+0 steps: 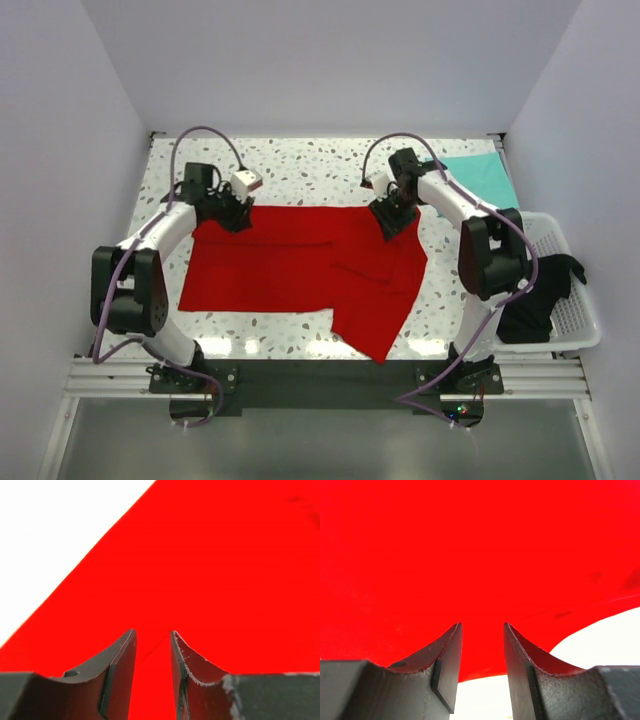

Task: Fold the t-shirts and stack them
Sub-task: Fold the tshirt

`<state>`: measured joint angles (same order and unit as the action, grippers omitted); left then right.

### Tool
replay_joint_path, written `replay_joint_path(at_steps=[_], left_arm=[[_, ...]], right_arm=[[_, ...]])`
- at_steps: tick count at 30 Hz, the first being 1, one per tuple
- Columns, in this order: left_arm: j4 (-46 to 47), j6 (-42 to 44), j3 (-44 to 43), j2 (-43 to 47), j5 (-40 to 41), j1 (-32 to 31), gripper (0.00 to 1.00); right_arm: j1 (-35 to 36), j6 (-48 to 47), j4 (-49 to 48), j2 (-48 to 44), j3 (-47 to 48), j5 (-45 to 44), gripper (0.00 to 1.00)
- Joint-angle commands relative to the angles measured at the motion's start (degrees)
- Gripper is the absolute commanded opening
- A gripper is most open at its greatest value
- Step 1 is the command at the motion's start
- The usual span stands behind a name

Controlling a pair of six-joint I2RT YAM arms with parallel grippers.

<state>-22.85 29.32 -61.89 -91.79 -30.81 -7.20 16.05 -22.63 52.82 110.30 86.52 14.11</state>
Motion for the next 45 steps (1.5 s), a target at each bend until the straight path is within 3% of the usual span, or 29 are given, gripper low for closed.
replay_joint_path(at_steps=[1, 6, 16, 21, 24, 27, 30, 36, 40, 45], left_arm=[[-1.8, -3.5, 0.4, -2.2, 6.1, 7.2, 0.38], [-1.1, -4.4, -2.6, -10.4, 8.6, 14.9, 0.36], [-3.0, -5.2, -18.7, -27.5, 10.4, 19.1, 0.36], [-5.7, -5.8, -26.9, -30.8, 7.0, 19.2, 0.36], [-8.2, -3.6, -30.1, -28.6, 4.1, 19.2, 0.38], [-13.6, 3.3, -30.9, -22.4, -0.6, 19.2, 0.4], [-17.7, 9.3, -28.4, -17.2, -3.7, 19.3, 0.42], [-25.8, 23.4, -13.1, -3.2, -8.7, 20.1, 0.43], [-31.0, 31.0, -2.9, 4.8, -11.4, 20.9, 0.43], [-32.9, 33.7, 4.7, 10.1, -13.5, 22.1, 0.43]], right_arm=[[1.0, 1.1, -5.1, 1.4, 2.3, -8.2, 0.43], [1.0, 0.8, -5.7, 7.2, 5.2, -13.5, 0.43], [0.9, 1.2, -7.7, 19.8, 16.8, -17.6, 0.47], [0.6, 1.4, -3.0, 25.0, 28.8, -16.1, 0.48], [0.6, 0.5, 0.9, 21.9, 31.5, -11.4, 0.54], [0.6, -2.5, 3.0, 13.5, 27.7, -4.8, 0.62], [0.6, -7.3, 6.0, 4.5, 21.2, 0.8, 0.64], [1.3, -17.3, 14.1, -7.8, 7.1, 6.4, 0.61], [3.7, -19.4, 12.8, -14.8, -7.0, 5.2, 0.57], [10.6, -18.5, 2.2, -20.7, -20.1, -1.5, 0.54]])
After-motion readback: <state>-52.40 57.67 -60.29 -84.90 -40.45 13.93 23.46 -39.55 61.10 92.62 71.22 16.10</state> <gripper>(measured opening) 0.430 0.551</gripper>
